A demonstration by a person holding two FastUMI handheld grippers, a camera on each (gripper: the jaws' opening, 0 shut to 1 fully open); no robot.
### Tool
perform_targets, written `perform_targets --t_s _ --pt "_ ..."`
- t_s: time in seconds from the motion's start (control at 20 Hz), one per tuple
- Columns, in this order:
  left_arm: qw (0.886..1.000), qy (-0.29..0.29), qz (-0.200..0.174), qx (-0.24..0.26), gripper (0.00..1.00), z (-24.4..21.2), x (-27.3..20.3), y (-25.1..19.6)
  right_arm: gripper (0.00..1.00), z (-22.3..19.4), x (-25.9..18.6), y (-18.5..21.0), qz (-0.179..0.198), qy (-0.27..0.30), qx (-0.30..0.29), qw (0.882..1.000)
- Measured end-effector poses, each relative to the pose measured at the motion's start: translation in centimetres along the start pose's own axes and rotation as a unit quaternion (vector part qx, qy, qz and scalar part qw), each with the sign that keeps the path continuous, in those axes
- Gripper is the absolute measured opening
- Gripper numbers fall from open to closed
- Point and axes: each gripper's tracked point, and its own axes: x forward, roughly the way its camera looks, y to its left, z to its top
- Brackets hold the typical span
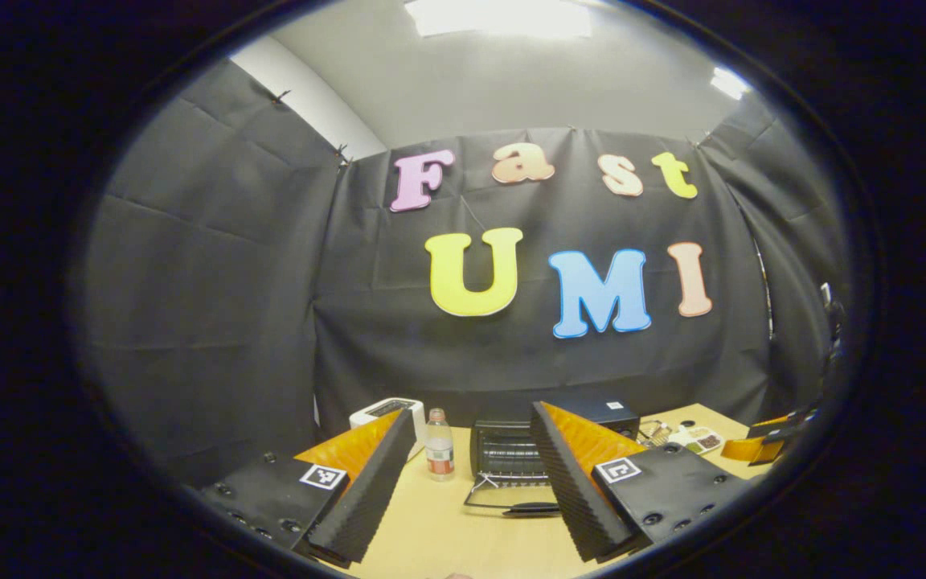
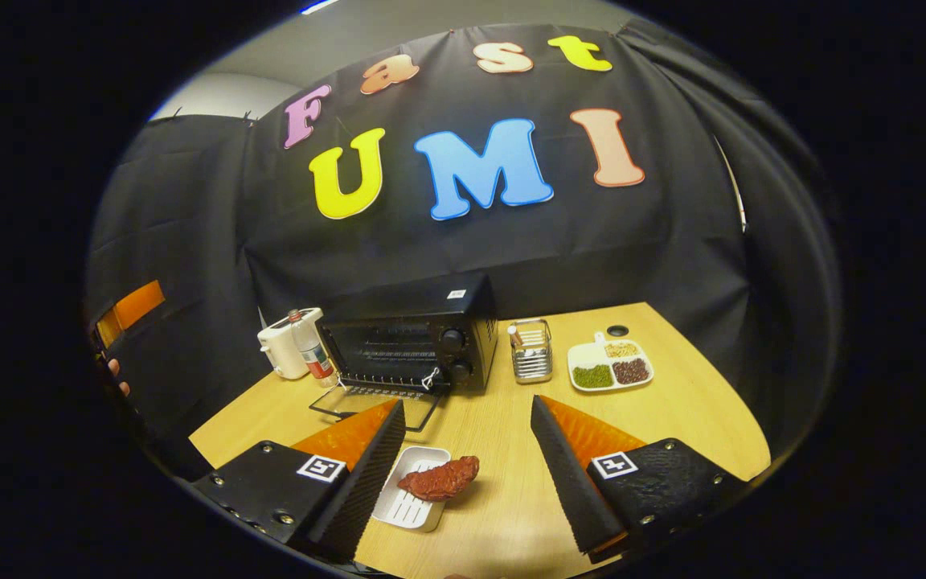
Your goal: Open the electric oven with the left hand, put the food in, and close the electric oven.
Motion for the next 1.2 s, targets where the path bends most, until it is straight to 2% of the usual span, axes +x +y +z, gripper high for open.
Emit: perform_targets --t_s 0.1,0.15,0.2,0.55,0.8,0.85,0.9,0.95,1.0,1.1,1.2 --pt "1.0 -0.003 0.008 0.001 1.0 0.4 -0.6 0.9 0.96 -1.6 1.0 0.0 0.002 0.029 0.015 0.999" --pt "1.0 -0.005 0.014 0.003 0.97 0.6 -0.9 1.4 0.96 -2.4 1.5 0.2 0.006 0.044 0.023 0.999" --pt "1.0 -0.006 0.019 0.005 1.0 0.8 -1.2 1.9 0.95 -3.2 1.9 0.3 0.009 0.059 0.03 0.998" --pt "0.998 0.003 0.056 0.015 1.0 0.4 -2.5 5.5 0.97 -8.7 4.6 0.5 0.01 0.139 0.085 0.987" --pt "0.997 0.002 0.072 0.017 1.0 0.4 -2.2 7.3 0.96 -11.6 6.3 0.5 0.011 0.188 0.153 0.97" --pt "0.997 0.004 0.073 0.018 1.0 0.1 -2.0 7.4 0.87 -12.4 6.6 0.5 0.011 0.2 0.167 0.965" --pt "0.997 0.005 0.073 0.02 1.0 0.1 -1.9 7.6 0.95 -12.8 6.9 0.6 0.013 0.205 0.183 0.961" --pt "0.997 0.007 0.073 0.02 1.0 -0.1 -1.8 7.7 0.91 -12.9 7.2 0.4 0.01 0.209 0.196 0.958" --pt "0.997 0.008 0.073 0.021 1.0 -0.2 -1.7 7.8 0.81 -13.3 7.5 0.4 0.007 0.213 0.206 0.955" --pt "0.997 0.008 0.072 0.021 1.0 -0.2 -1.4 7.8 0.73 -13.4 7.6 0.6 0.009 0.217 0.225 0.95" --pt "0.997 0.008 0.072 0.021 1.0 -0.2 -1.2 8.0 0.5 -12.9 7.3 0.6 0.012 0.212 0.242 0.947"
